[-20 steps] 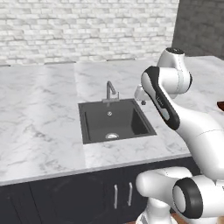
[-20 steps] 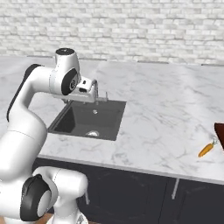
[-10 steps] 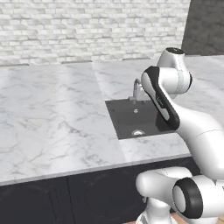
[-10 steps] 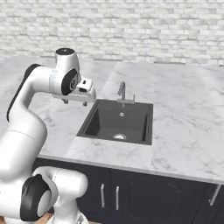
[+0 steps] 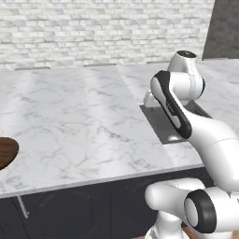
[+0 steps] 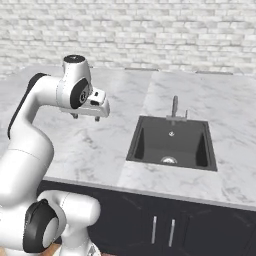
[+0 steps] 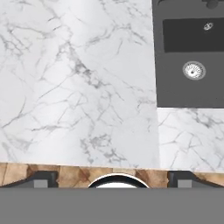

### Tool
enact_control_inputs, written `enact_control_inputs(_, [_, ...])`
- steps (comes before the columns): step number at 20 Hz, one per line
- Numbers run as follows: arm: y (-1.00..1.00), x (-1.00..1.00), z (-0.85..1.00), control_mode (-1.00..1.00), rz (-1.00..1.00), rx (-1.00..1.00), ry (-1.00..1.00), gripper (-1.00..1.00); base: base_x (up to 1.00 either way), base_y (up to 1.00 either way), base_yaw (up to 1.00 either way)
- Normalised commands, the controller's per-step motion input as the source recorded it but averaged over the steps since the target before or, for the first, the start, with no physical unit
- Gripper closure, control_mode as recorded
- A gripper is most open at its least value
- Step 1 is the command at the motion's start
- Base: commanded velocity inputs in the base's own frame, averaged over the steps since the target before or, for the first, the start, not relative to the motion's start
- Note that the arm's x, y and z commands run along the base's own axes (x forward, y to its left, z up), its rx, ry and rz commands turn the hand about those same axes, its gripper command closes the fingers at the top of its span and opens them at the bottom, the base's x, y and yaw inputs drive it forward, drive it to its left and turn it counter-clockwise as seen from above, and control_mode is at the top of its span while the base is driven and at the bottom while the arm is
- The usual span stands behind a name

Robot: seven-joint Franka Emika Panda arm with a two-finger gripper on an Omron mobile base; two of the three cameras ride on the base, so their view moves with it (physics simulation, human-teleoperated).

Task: Place the two vegetables and bowl onto the tray for setting up a vegetable dip station.

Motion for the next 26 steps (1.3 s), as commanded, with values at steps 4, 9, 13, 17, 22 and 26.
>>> enact_control_inputs(4, [0.00, 0.00, 0.00, 1.00, 0.00, 0.00, 0.00, -1.00, 0.00, 0.73, 0.00])
enact_control_inputs(9, [0.00, 0.00, 0.00, 1.00, 0.00, 0.00, 0.00, -1.00, 0.04, 0.73, 0.00])
enact_control_inputs(13, [0.00, 0.00, 0.00, 1.00, 0.00, 0.00, 0.00, -1.00, 0.09, 0.72, 0.00])
enact_control_inputs(17, [0.00, 0.00, 0.00, 1.00, 0.00, 0.00, 0.00, -1.00, 0.18, 0.70, 0.00])
enact_control_inputs(22, [0.00, 0.00, 0.00, 1.00, 0.00, 0.00, 0.00, -1.00, 0.19, 0.69, 0.00])
enact_control_inputs(26, [0.00, 0.00, 0.00, 1.00, 0.00, 0.00, 0.00, -1.00, 0.17, 0.67, 0.00])
